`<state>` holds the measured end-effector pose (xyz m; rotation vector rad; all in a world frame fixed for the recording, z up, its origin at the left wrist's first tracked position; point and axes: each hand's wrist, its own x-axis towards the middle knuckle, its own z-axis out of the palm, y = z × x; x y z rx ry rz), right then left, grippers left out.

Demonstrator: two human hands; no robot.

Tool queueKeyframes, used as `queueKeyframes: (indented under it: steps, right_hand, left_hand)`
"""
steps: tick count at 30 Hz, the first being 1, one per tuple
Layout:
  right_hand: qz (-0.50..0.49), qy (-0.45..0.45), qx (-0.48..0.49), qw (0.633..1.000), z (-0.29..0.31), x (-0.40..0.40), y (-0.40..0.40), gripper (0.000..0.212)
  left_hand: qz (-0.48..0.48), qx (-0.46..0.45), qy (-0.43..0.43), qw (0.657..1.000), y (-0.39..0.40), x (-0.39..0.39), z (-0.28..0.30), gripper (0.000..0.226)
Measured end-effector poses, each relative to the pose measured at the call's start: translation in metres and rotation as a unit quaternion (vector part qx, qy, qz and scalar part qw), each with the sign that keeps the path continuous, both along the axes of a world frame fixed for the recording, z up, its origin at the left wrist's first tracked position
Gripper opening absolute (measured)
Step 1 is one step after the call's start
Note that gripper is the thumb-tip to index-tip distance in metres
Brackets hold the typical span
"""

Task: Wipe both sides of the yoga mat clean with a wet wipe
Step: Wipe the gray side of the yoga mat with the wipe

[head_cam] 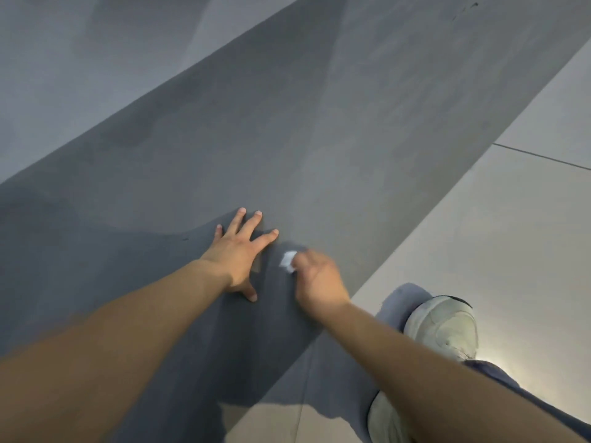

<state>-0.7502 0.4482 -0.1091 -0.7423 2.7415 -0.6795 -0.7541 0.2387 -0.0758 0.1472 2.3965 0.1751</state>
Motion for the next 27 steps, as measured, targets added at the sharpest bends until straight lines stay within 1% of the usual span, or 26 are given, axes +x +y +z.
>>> queueKeyframes:
  steps: [1, 3, 6, 7, 8, 9, 10, 12, 13, 15, 16, 17, 18, 20, 21, 23, 25, 26, 27]
  right_hand:
    - [0.038, -0.016, 0.005, 0.999, 0.003, 0.022, -0.010, 0.020]
    - [0.095, -0.044, 0.001, 0.995, 0.011, 0.048, -0.020, 0.023]
    - [0.182, -0.038, 0.029, 0.982, 0.012, 0.022, -0.002, 0.030]
    - [0.166, -0.048, 0.030, 0.985, 0.010, 0.002, 0.012, 0.029]
    - [0.124, -0.052, 0.033, 0.990, 0.010, -0.022, 0.029, 0.025]
    - [0.076, -0.035, 0.044, 0.995, 0.009, -0.045, 0.051, 0.026]
    - [0.027, -0.009, 0.051, 0.998, 0.009, -0.066, 0.070, 0.031]
    - [-0.035, 0.027, 0.082, 0.996, 0.012, -0.094, 0.101, 0.036]
    - [-0.061, 0.034, 0.099, 0.993, 0.016, -0.098, 0.107, 0.033]
    - [-0.107, 0.058, 0.093, 0.988, 0.014, -0.086, 0.097, 0.032]
    - [-0.116, 0.054, 0.075, 0.989, 0.010, -0.070, 0.086, 0.035]
    - [-0.107, 0.028, 0.056, 0.992, 0.006, -0.051, 0.073, 0.038]
    - [-0.081, 0.010, 0.040, 0.996, 0.002, -0.028, 0.058, 0.037]
    - [0.013, -0.028, 0.030, 0.999, 0.000, 0.022, 0.033, 0.025]
    - [0.066, -0.046, 0.021, 0.997, 0.004, 0.044, 0.025, 0.024]
    - [0.151, -0.076, 0.011, 0.986, 0.012, 0.068, 0.022, 0.032]
    - [0.219, -0.052, 0.009, 0.974, 0.018, 0.056, 0.031, 0.028]
    - [0.240, -0.038, 0.001, 0.970, 0.018, 0.040, 0.039, 0.024]
    - [0.238, -0.023, -0.007, 0.971, 0.016, 0.021, 0.049, 0.023]
  left_hand:
    - [0.006, 0.004, 0.003, 1.000, 0.000, 0.000, 0.000, 0.142]
    - [0.020, 0.020, 0.011, 1.000, 0.000, -0.001, 0.001, 0.133]
    - [0.049, 0.047, 0.006, 0.998, -0.002, -0.007, 0.002, 0.109]
    - [0.056, 0.052, 0.005, 0.997, -0.001, -0.009, 0.002, 0.103]
    - [0.063, 0.054, 0.006, 0.997, 0.000, -0.010, 0.002, 0.096]
    - [0.071, 0.056, 0.011, 0.996, 0.002, -0.010, 0.001, 0.088]
    - [0.078, 0.058, 0.018, 0.995, 0.004, -0.010, 0.001, 0.082]
    - [0.093, 0.059, 0.037, 0.993, 0.009, -0.008, -0.001, 0.070]
    - [0.098, 0.056, 0.046, 0.993, 0.012, -0.008, -0.001, 0.066]
    - [0.109, 0.046, 0.065, 0.991, 0.020, -0.009, -0.002, 0.059]
    - [0.115, 0.042, 0.073, 0.990, 0.024, -0.010, -0.003, 0.058]
    - [0.122, 0.038, 0.078, 0.989, 0.028, -0.011, -0.003, 0.058]
    - [0.129, 0.034, 0.082, 0.988, 0.031, -0.012, -0.003, 0.058]
    - [0.136, 0.027, 0.088, 0.986, 0.034, -0.013, -0.002, 0.057]
    - [0.136, 0.023, 0.092, 0.986, 0.035, -0.015, -0.002, 0.057]
    - [0.135, 0.011, 0.098, 0.986, 0.037, -0.016, -0.001, 0.060]
    - [0.124, 0.000, 0.109, 0.986, 0.040, -0.018, -0.001, 0.065]
    - [0.114, 0.001, 0.111, 0.987, 0.041, -0.019, -0.001, 0.070]
    - [0.103, 0.006, 0.107, 0.989, 0.041, -0.022, -0.001, 0.079]
